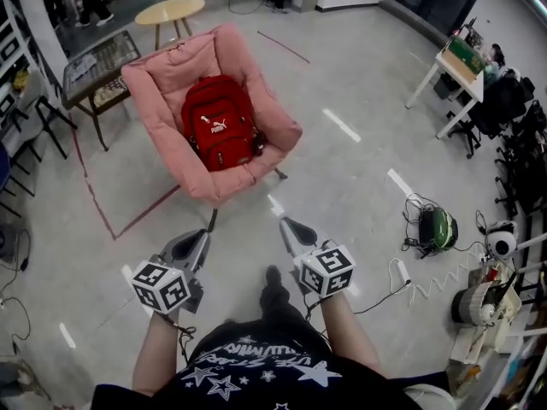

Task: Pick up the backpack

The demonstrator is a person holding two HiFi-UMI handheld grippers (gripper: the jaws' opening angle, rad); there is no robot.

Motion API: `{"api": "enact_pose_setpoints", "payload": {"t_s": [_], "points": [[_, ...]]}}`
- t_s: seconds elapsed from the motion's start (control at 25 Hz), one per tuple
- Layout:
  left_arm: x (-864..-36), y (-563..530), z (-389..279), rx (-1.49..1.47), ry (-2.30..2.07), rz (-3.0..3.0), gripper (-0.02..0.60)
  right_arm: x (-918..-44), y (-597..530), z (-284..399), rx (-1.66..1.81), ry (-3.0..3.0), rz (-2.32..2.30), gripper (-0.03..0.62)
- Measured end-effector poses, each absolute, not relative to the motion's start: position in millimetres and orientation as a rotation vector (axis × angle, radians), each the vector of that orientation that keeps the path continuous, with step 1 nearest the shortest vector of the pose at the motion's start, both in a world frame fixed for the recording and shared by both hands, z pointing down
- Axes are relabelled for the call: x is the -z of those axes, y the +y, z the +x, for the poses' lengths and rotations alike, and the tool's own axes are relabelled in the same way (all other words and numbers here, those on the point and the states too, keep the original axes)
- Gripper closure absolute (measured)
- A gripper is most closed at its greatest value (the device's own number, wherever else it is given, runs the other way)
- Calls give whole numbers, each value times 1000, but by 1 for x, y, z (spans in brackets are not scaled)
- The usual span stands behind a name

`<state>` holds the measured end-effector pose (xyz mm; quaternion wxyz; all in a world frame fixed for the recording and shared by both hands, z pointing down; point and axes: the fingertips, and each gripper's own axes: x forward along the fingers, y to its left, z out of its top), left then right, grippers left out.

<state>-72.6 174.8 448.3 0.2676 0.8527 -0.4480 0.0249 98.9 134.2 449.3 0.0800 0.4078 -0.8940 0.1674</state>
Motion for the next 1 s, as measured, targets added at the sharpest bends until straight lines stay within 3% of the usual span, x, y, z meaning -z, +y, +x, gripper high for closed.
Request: {"api": "enact_pose_setpoints", "payload": {"t_s": [0.52, 1.0], "points": [[-450, 58, -9, -87, -1270, 2241, 565, -448, 4, 161, -528, -2708, 1134, 594], [-444, 20, 30, -89, -1348, 2200, 565, -450, -52, 202, -562, -2742, 1066, 594]]}}
